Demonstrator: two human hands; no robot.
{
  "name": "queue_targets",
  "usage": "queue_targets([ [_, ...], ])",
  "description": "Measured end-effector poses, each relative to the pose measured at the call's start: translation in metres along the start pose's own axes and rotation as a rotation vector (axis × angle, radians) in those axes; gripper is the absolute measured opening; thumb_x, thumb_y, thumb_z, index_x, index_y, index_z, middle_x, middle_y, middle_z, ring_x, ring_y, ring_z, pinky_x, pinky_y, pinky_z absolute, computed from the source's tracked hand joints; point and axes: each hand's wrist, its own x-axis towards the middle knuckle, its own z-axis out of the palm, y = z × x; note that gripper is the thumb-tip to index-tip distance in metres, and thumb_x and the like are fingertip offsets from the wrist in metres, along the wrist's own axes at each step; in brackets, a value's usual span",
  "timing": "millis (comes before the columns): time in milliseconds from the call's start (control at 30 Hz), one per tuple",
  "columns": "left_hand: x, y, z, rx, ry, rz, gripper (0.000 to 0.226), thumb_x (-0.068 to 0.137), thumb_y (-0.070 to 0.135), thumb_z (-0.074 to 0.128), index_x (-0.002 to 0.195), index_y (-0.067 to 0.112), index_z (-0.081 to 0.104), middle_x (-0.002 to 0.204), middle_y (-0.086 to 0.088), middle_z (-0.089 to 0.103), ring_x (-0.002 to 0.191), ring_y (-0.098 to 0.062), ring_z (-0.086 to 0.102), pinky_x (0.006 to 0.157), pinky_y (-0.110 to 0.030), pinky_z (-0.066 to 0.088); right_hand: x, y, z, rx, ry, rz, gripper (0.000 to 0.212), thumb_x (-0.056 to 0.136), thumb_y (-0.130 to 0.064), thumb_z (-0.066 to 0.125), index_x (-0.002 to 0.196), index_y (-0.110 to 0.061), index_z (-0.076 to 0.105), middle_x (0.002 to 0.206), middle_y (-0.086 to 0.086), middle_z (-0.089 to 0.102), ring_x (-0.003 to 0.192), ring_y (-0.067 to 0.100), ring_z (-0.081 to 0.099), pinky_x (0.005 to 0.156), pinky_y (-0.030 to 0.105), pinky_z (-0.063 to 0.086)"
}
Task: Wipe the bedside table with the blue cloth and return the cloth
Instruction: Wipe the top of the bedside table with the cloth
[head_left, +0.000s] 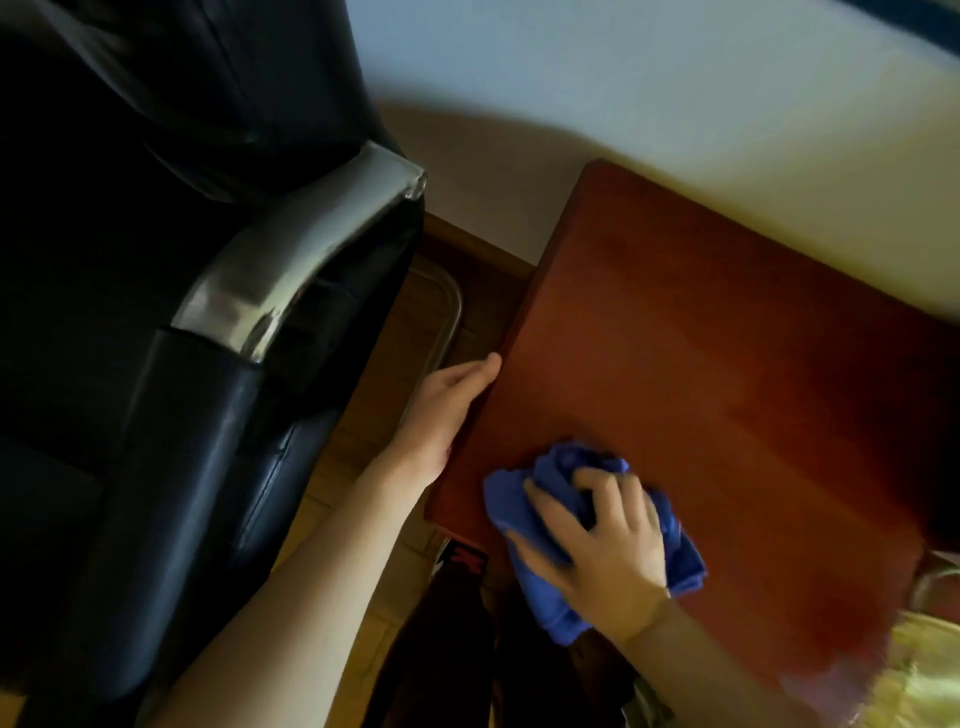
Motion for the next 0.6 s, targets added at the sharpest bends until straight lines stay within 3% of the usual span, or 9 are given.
queue_targets([
  [100,0.002,-0.005,0.002,-0.026,0.030,0.015,0.027,0.095,0.032,0.059,0.101,0.011,0.076,0.105,-0.015,0.075,0.100,-0.027,0.072,0.084,-0.036,0.056,0.022,0.024,-0.001,0.009,0.043,-0.075,0.039,0.094,-0.053,0.056,0.110,-0.021,0.071,0.104,0.013,0.050,0.084,0.033,0.050,0.069,0.040,0.045],
  [233,0.001,-0.006,0.001,0.008,0.023,0.022,0.028,0.093,0.037,0.061,0.106,0.015,0.074,0.105,-0.007,0.076,0.101,-0.020,0.072,0.085,-0.035,0.058,0.104,0.062,0.003,-0.145,0.303,0.421,0.040,0.090,-0.054,0.061,0.104,-0.018,0.072,0.105,0.022,0.056,0.094,0.038,0.052,0.068,0.041,0.043],
  [300,0.001,-0.006,0.001,0.029,0.035,0.018,0.025,0.092,0.039,0.063,0.103,0.020,0.074,0.103,-0.003,0.077,0.100,-0.017,0.072,0.084,-0.034,0.058,0.128,0.064,0.002,-0.189,0.353,0.580,0.040,0.089,-0.055,0.061,0.101,-0.019,0.071,0.104,0.020,0.057,0.093,0.039,0.053,0.067,0.042,0.046],
  [367,0.001,-0.005,0.003,0.020,0.052,0.014,0.020,0.092,0.036,0.063,0.096,0.020,0.075,0.097,-0.003,0.078,0.094,-0.018,0.074,0.077,-0.032,0.058,0.108,0.043,0.004,-0.156,0.311,0.497,0.039,0.089,-0.053,0.062,0.103,-0.018,0.071,0.104,0.021,0.055,0.091,0.039,0.052,0.069,0.043,0.045],
  [500,0.001,-0.003,0.001,-0.015,0.023,0.011,0.025,0.094,0.032,0.061,0.100,0.012,0.075,0.097,-0.011,0.077,0.091,-0.023,0.073,0.076,-0.033,0.056,-0.003,-0.016,0.008,-0.014,0.068,0.035,0.039,0.091,-0.051,0.061,0.113,-0.020,0.068,0.107,0.013,0.046,0.086,0.033,0.048,0.070,0.044,0.046],
  [600,0.003,-0.006,0.001,-0.029,0.020,0.000,0.027,0.094,0.033,0.061,0.102,0.011,0.074,0.096,-0.011,0.077,0.092,-0.025,0.073,0.075,-0.033,0.057,-0.005,0.000,0.004,0.033,-0.015,-0.128,0.040,0.091,-0.053,0.061,0.113,-0.021,0.069,0.107,0.010,0.046,0.084,0.033,0.050,0.067,0.044,0.048],
])
